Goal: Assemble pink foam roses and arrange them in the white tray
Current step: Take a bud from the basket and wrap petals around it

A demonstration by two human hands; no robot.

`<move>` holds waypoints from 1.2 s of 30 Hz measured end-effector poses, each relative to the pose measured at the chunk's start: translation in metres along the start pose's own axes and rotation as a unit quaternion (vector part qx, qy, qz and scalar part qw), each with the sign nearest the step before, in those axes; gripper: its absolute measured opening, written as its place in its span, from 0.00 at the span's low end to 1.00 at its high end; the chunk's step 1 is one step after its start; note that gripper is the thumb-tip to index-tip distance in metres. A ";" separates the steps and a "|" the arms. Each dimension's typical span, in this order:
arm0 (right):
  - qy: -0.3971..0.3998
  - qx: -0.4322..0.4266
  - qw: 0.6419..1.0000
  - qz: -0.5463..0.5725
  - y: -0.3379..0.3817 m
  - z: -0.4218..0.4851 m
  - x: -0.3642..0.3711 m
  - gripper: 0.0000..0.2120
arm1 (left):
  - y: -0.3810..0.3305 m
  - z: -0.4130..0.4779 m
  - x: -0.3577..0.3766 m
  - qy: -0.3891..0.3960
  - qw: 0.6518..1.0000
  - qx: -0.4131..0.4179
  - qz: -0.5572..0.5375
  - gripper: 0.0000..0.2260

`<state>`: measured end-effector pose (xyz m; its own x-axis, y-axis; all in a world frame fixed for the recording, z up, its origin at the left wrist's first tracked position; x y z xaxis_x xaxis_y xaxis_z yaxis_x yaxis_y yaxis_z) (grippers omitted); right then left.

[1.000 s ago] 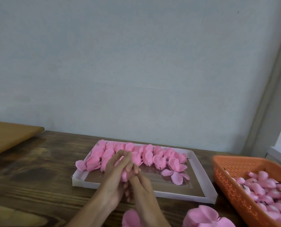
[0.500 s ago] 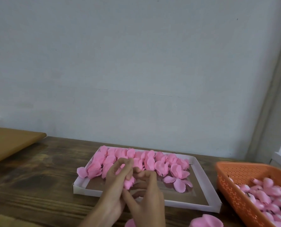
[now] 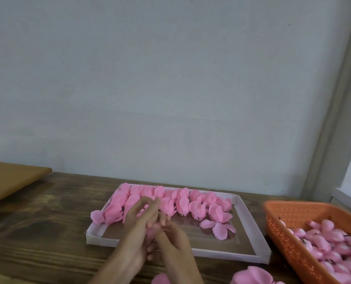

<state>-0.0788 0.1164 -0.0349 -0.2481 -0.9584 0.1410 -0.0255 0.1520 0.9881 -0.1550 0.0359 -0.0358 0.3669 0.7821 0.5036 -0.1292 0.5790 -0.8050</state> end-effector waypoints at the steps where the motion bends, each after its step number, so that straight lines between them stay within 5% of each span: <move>1: -0.007 -0.008 1.000 -0.012 -0.002 0.000 0.001 0.04 | 0.000 0.001 0.001 -0.012 1.000 0.010 -0.006 0.16; 6: -0.025 -0.037 0.996 -0.082 -0.004 0.000 -0.003 0.04 | -0.001 -0.001 0.010 0.004 1.000 0.015 -0.026 0.16; 12: 0.007 0.097 0.995 0.003 -0.001 0.000 0.001 0.09 | -0.002 -0.002 0.007 0.061 0.998 -0.007 -0.001 0.19; 21: -0.080 -0.065 0.994 -0.034 -0.006 -0.001 0.003 0.09 | 0.007 0.004 0.003 0.031 0.999 0.015 -0.036 0.12; 29: -0.007 0.119 0.992 -0.028 0.002 -0.007 -0.001 0.12 | 0.001 -0.003 0.008 0.083 0.996 0.029 -0.006 0.23; 32: -0.043 0.076 0.994 -0.066 -0.001 -0.009 0.002 0.08 | 0.005 -0.001 0.008 0.045 0.999 0.019 -0.013 0.18; 36: -0.085 -0.077 0.970 -0.214 -0.006 -0.007 0.000 0.17 | 0.005 0.002 0.006 -0.013 0.998 -0.007 -0.059 0.08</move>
<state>-0.0720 0.1137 -0.0404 -0.4039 -0.8696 -0.2841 -0.0202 -0.3020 0.9531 -0.1556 0.0438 -0.0365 0.3550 0.7145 0.6029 -0.0741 0.6644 -0.7437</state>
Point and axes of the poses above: each hand's wrist, its own z-axis towards the middle knuckle, its own x-axis out of the palm, y = z × x, the point moved 3 cm from there along z, towards the middle knuckle, and after that the axes turned 10 degrees about x, right-handed, at the moved point
